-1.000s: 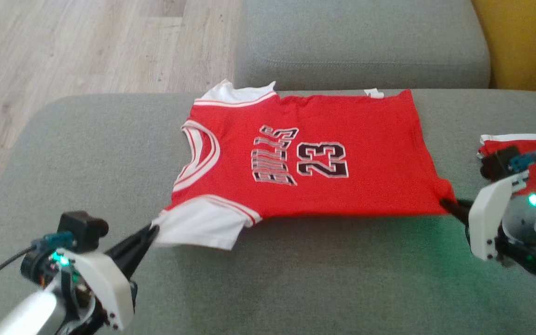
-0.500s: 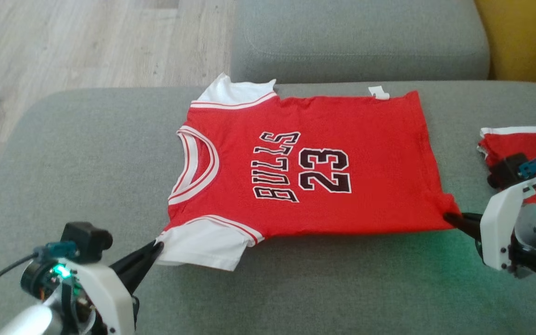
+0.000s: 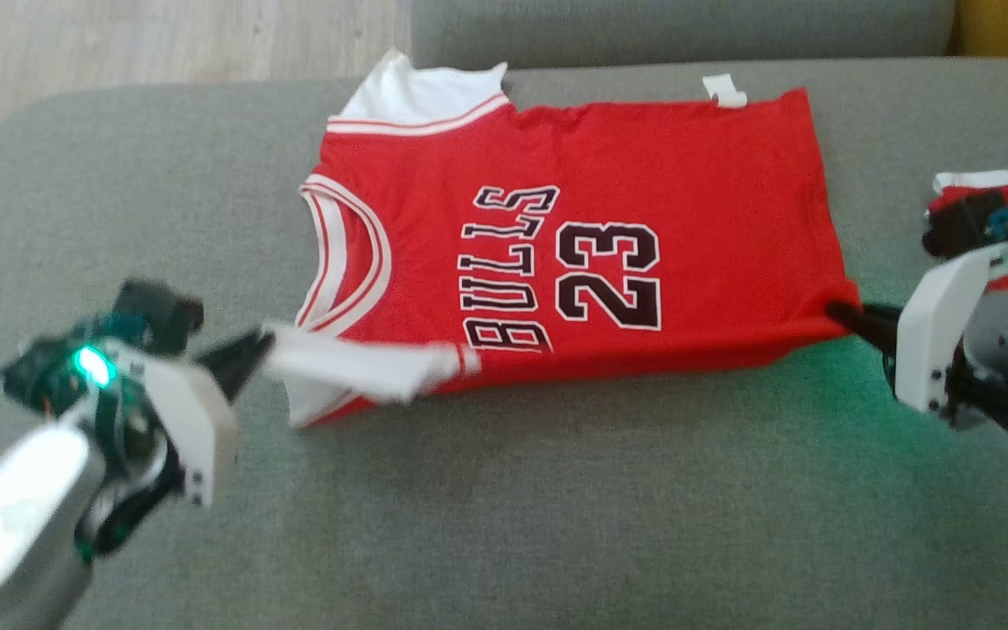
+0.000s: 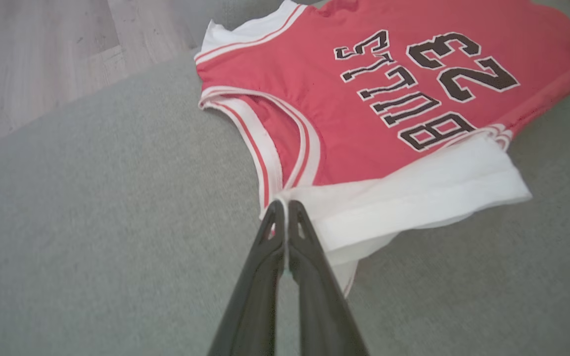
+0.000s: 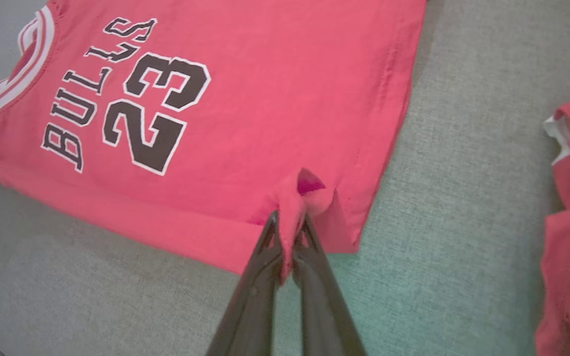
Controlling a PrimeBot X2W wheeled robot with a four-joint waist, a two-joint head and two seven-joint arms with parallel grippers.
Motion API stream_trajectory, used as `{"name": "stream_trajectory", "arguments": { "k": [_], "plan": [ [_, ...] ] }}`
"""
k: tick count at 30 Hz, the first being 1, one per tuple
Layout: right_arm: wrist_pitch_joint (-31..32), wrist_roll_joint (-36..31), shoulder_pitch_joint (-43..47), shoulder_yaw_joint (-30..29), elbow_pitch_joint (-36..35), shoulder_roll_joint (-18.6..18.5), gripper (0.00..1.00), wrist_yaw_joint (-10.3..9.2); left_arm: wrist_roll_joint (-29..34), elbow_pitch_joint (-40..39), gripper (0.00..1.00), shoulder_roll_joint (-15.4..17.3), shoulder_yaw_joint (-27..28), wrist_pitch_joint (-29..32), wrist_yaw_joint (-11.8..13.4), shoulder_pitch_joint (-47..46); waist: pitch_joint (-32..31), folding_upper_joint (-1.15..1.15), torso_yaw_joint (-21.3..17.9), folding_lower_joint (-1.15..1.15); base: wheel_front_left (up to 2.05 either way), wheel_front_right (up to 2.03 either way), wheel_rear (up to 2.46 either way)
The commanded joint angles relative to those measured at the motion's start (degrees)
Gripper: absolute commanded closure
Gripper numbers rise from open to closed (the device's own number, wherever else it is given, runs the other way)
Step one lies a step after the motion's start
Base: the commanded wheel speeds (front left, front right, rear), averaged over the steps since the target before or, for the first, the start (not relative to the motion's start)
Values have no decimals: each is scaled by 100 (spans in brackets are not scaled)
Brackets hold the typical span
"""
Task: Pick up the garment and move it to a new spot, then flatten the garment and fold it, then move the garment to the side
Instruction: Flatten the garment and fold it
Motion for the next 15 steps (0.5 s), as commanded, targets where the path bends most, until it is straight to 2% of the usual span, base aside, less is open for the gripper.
{"name": "stream_trajectory", "arguments": {
  "k": [1,9,15],
  "plan": [
    [-5,-33,-143,-109,-56,-77,100,-5,85,-62,100,165,266,7,-27,-522,108,0,-36,-1,0,0,0],
    [48,-222,-494,-263,418,290,100,-5,487,858,100,-215,-151,143,-239,-1653,418,0,-101,-1,0,0,0],
    [-97,-360,-738,-330,607,522,100,-5,655,1518,100,-432,-441,17,-295,-2269,609,0,-184,-1,0,0,0]
  ]
}}
